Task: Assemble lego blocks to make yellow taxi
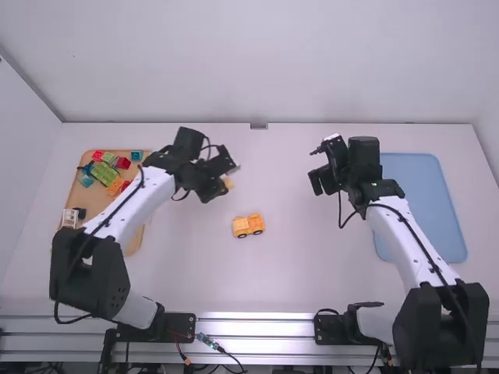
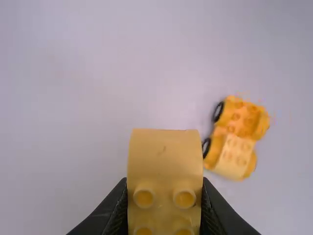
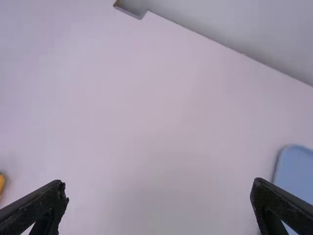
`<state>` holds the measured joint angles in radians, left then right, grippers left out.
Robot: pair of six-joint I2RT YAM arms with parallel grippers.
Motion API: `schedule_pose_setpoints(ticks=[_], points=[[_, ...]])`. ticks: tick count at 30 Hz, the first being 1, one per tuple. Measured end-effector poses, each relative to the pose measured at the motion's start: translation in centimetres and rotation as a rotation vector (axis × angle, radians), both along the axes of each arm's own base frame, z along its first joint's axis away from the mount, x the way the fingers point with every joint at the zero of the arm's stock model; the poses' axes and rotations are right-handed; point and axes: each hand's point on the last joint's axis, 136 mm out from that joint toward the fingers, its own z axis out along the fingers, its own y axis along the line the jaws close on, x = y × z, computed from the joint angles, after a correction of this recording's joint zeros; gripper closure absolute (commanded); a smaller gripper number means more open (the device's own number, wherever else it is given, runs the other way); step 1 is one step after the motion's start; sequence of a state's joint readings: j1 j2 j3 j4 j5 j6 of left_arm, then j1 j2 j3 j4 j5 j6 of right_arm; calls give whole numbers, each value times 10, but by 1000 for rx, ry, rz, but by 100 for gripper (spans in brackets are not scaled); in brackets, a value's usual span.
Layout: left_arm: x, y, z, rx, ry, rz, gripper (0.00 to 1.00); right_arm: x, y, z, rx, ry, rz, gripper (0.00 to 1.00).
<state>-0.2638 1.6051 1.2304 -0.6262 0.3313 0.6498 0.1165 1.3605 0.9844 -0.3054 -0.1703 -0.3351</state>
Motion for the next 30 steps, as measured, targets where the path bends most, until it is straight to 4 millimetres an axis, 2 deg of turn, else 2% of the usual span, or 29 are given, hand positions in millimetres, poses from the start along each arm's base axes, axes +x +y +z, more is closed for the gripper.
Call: schedule_pose_setpoints(ticks=[2, 3, 5, 6, 12, 14, 16, 17, 19, 23, 26, 30], points=[[0, -25, -5, 18, 4, -74, 99, -4, -4, 10, 25, -13, -4, 1], [-1, -44, -10, 30, 8, -130, 99, -6, -9, 20, 41, -38, -16, 1], [-1, -57, -14, 40, 16, -167, 99, -8, -14, 28, 52, -63, -29, 1], [0, -73, -21, 52, 23, -215, 99, -13, -20, 34, 60, -86, -43, 1], [-6, -116, -59, 120, 114, -367, 99, -47, -45, 38, 104, -142, -138, 1], [-8, -124, -68, 137, 125, -402, 99, -57, -51, 37, 114, -155, -161, 1], [-14, -141, -82, 159, 125, -466, 99, -72, -60, 39, 128, -193, -202, 1], [-14, -141, -82, 159, 125, -466, 99, -72, -60, 39, 128, -193, -202, 1], [-24, -157, -98, 188, 121, -523, 99, -88, -66, 42, 137, -235, -234, 1], [-24, -180, -113, 222, 56, -537, 99, -106, -69, 48, 147, -294, -253, 1], [-30, -189, -120, 250, 32, -523, 98, -117, -73, 58, 157, -354, -269, 1], [-37, -192, -126, 267, 34, -514, 98, -122, -77, 62, 165, -385, -292, 1]])
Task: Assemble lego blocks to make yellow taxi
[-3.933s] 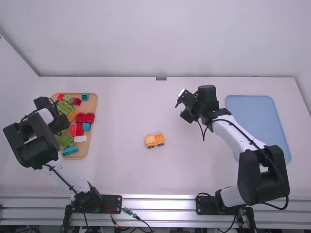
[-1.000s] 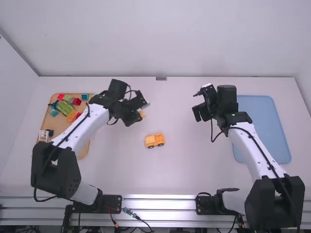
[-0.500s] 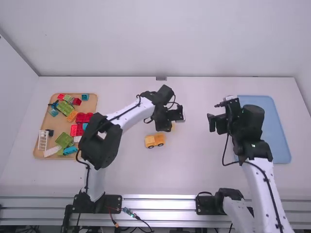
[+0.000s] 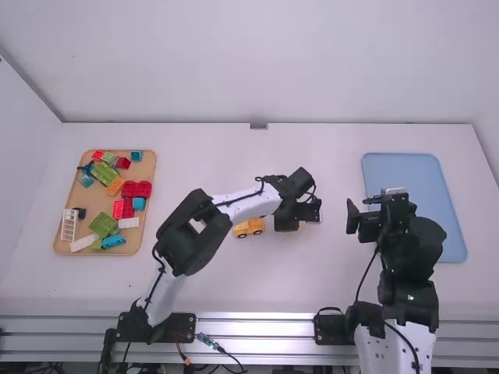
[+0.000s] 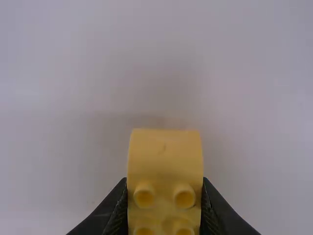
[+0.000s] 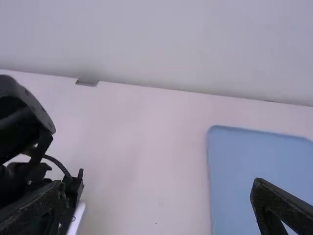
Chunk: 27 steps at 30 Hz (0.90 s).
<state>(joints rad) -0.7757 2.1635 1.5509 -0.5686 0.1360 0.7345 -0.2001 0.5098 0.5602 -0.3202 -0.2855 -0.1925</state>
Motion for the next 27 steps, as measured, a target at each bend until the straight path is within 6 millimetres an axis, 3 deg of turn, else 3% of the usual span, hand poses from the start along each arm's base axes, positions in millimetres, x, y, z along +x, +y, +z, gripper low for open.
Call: schedule_pose_setpoints(ticks=[7, 10, 11, 14, 16, 27], points=[[9, 6, -7, -8, -19, 56, 98, 8, -3, -10, 11, 27, -5, 1], [8, 10, -12, 0, -11, 60, 91, 16, -4, -15, 18, 47, -4, 1], [6, 11, -13, 3, -7, 60, 75, 19, -4, -18, 20, 54, -1, 1], [6, 11, -13, 3, -7, 60, 48, 25, -1, -26, 20, 81, 18, 1], [6, 10, -13, 1, -10, 59, 1, 27, 4, -32, 14, 106, 39, 1], [23, 22, -1, 25, -61, 98, 1, 41, 23, -51, -82, 175, 164, 1]])
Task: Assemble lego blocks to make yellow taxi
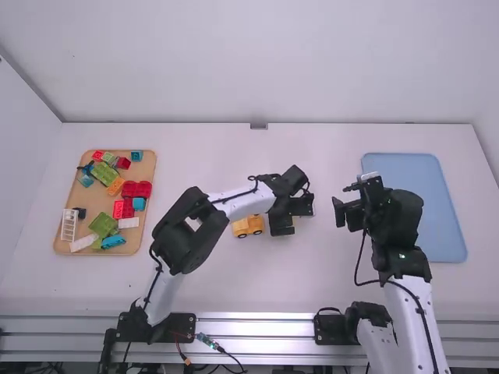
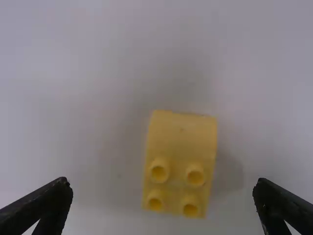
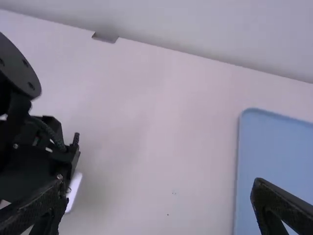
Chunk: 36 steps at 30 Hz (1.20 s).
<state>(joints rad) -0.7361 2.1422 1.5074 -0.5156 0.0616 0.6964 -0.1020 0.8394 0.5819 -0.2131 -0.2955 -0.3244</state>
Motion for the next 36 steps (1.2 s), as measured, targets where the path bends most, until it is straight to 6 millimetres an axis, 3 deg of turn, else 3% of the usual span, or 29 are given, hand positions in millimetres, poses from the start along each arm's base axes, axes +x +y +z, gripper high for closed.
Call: schedule_pose_setpoints(ticks=[2, 3, 6, 9, 11, 15, 19, 22, 27, 36], points=[[12, 9, 29, -59, -19, 18, 1, 8, 5, -1, -31, 12, 65, 1], [14, 11, 32, -67, -22, 18, 1, 9, 6, -1, -33, 12, 69, 1], [30, 36, 93, -221, -67, 23, 1, 24, 15, 1, -46, 19, 172, 1], [35, 62, 133, -361, -123, -5, 1, 38, 25, 0, -47, 19, 300, 1], [34, 80, 143, -436, -166, -30, 1, 45, 33, -7, -38, 26, 388, 1], [15, 87, 118, -534, -206, -97, 1, 49, 62, -46, -16, 61, 627, 1], [-8, 87, 81, -596, -189, -86, 1, 33, 99, -95, -18, 100, 870, 1], [-16, 88, 70, -631, -183, -62, 1, 24, 119, -115, -38, 86, 993, 1], [-29, 92, 66, -689, -160, -61, 1, 17, 139, -129, -67, 45, 1105, 1], [-44, 114, 65, -805, -157, -107, 1, 11, 149, -155, -63, 71, 1162, 0]])
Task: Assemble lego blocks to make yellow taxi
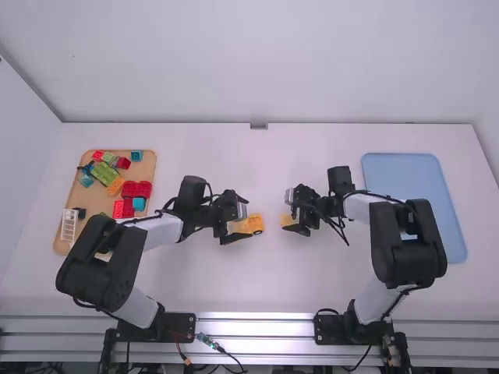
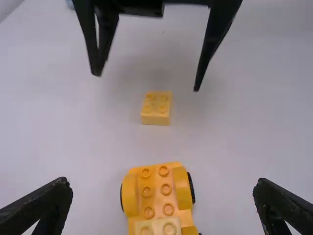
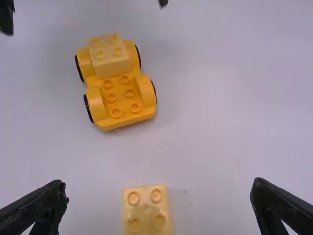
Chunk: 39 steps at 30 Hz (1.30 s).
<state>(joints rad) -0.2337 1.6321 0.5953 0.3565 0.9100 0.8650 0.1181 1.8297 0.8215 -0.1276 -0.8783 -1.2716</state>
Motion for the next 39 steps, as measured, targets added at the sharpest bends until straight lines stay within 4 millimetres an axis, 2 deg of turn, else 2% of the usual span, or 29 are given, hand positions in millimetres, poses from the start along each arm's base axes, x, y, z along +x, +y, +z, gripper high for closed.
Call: schedule_pose_setpoints(ticks=[5, 9, 19, 25, 31, 37, 39], points=[[1, 9, 11, -76, -63, -12, 1, 2, 2, -10, 11, -2, 9, 5], [-6, 8, 13, -106, -107, -37, 1, 5, 4, -20, 31, -10, 19, 7], [-13, 8, 23, -158, -214, -42, 1, -7, 5, -32, 120, -35, 31, 8], [-21, 9, 20, -168, -203, -33, 1, -9, -6, -34, 137, -21, -12, 7], [-25, 10, 15, -167, -183, -30, 1, -6, -7, -37, 148, 17, -21, 7], [-25, 10, 15, -167, -183, -30, 1, -8, -3, -46, 167, 110, 6, 14], [-25, 10, 14, -163, -176, -26, 1, -9, -3, -44, 176, 117, 19, 20]])
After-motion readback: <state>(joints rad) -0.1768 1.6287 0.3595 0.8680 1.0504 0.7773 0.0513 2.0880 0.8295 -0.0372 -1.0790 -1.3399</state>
